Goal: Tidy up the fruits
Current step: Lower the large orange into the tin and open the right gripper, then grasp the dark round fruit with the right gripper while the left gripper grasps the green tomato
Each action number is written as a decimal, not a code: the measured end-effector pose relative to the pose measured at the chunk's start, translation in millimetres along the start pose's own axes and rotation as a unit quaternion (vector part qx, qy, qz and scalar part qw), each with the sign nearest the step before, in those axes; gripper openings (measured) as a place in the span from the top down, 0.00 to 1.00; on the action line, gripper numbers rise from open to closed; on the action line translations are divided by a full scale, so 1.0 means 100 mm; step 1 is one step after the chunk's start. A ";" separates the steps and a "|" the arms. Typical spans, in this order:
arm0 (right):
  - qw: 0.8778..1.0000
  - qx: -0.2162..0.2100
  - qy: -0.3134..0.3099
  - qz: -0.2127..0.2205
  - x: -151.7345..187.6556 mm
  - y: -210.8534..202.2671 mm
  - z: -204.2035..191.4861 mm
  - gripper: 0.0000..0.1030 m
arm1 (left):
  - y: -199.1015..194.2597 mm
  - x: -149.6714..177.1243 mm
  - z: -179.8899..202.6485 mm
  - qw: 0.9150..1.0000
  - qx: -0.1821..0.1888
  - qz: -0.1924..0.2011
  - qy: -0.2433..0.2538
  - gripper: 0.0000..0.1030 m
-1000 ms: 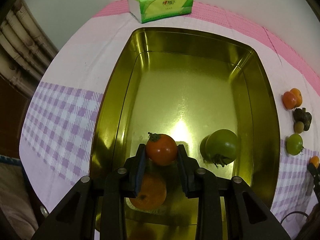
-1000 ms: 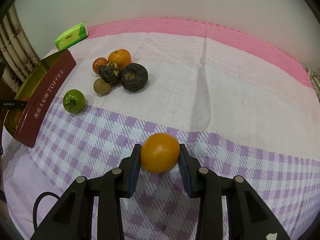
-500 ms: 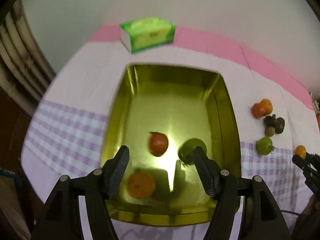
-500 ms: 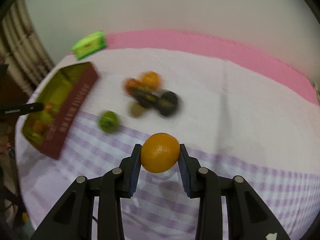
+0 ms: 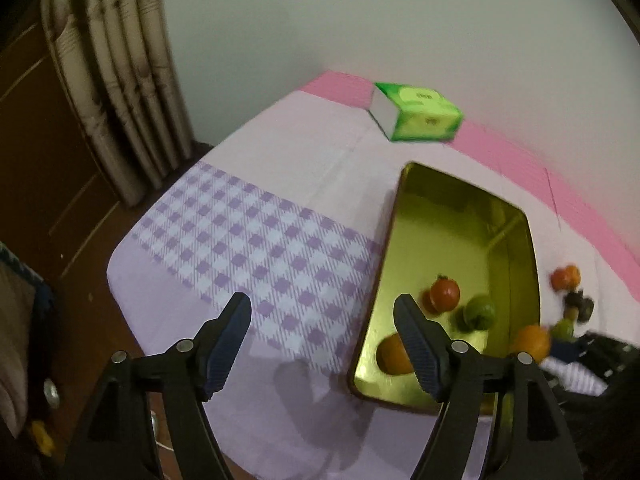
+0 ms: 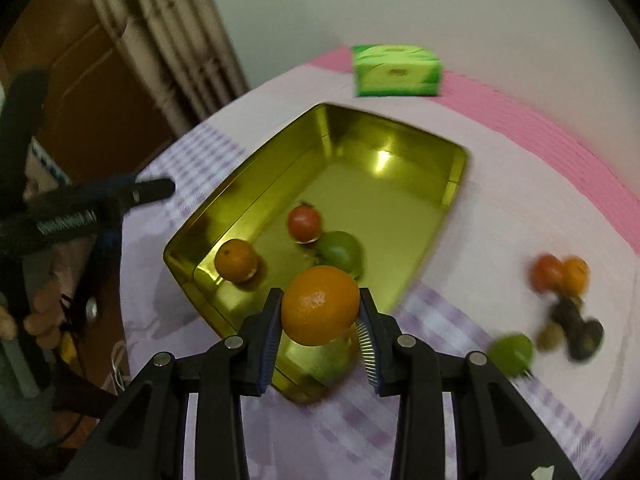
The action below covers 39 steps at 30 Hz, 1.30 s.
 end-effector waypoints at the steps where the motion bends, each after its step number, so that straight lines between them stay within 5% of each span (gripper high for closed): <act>1: 1.000 0.002 -0.002 -0.007 -0.02 0.07 -0.03 0.67 | 0.01 0.01 0.00 1.000 -0.001 -0.001 0.001 0.28; 17: 0.998 0.020 -0.007 -0.055 -0.04 0.50 -0.03 0.66 | 0.09 0.04 -0.01 1.000 -0.014 -0.014 0.000 0.28; 24: 0.999 0.019 -0.005 -0.041 -0.08 0.46 -0.02 0.58 | 0.14 0.08 0.00 1.000 -0.013 -0.025 0.004 0.28; 28: 1.000 0.010 0.016 0.018 -0.11 0.09 0.06 0.57 | 0.14 0.08 0.00 1.000 -0.012 -0.024 0.003 0.28; 33: 0.995 0.046 0.057 0.070 0.15 -0.40 0.46 0.56 | 0.17 0.09 0.01 1.000 -0.016 -0.026 0.005 0.28; 39: 0.980 0.140 0.130 0.049 0.85 -0.73 1.42 0.57 | 0.16 0.10 0.06 1.000 0.000 -0.029 0.001 0.28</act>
Point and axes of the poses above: each gripper's, at about its wrist camera, not at the fingertips, and y roughly the way its jaws point, z to its right, x to its underside, the point moved 8 cm from there along y, roughly the way its jaws point, and after that the axes turned 10 degrees about -y, right-handed, at the moved point
